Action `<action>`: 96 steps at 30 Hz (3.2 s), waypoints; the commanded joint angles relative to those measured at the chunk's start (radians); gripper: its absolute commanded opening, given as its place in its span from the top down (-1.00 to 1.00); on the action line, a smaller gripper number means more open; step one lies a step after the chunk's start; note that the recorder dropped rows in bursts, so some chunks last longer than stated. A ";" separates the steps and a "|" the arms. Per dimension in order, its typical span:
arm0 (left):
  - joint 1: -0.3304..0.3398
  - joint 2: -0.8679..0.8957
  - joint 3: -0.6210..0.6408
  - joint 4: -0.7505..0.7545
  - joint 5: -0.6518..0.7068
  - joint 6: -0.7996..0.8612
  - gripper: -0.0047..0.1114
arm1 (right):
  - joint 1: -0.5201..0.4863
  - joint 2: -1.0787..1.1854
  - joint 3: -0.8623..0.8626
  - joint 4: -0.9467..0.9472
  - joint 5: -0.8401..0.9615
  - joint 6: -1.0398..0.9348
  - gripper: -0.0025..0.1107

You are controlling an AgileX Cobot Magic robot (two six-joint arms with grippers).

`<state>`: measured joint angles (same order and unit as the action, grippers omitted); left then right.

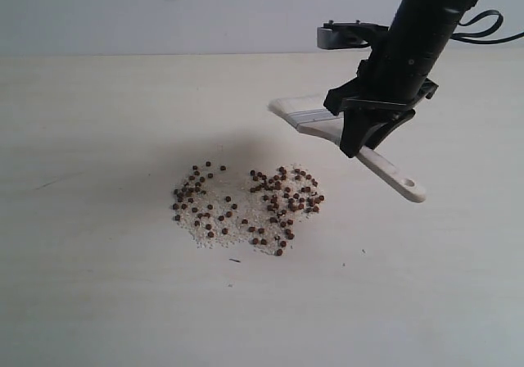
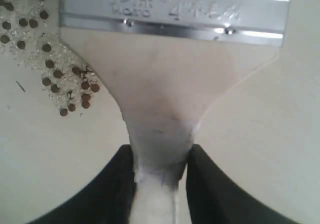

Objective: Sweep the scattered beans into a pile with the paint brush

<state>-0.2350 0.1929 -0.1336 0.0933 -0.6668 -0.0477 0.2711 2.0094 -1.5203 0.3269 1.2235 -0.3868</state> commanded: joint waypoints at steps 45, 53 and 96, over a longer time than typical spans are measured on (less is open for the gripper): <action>-0.503 1.797 -0.874 0.472 -0.070 1.509 -0.08 | -0.004 -0.008 -0.096 0.194 -0.002 -0.109 0.96; -0.526 1.797 -0.920 0.473 0.060 1.501 0.04 | -0.004 -0.008 -0.096 0.197 -0.002 -0.116 0.96; -0.524 1.796 -0.942 0.193 0.285 1.348 0.92 | -0.004 -0.206 -0.195 -0.056 -0.174 -0.037 -0.31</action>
<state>-0.7659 1.9939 -1.0733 0.3942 -0.3831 1.3041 0.2711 1.8602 -1.7022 0.3539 1.1498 -0.4978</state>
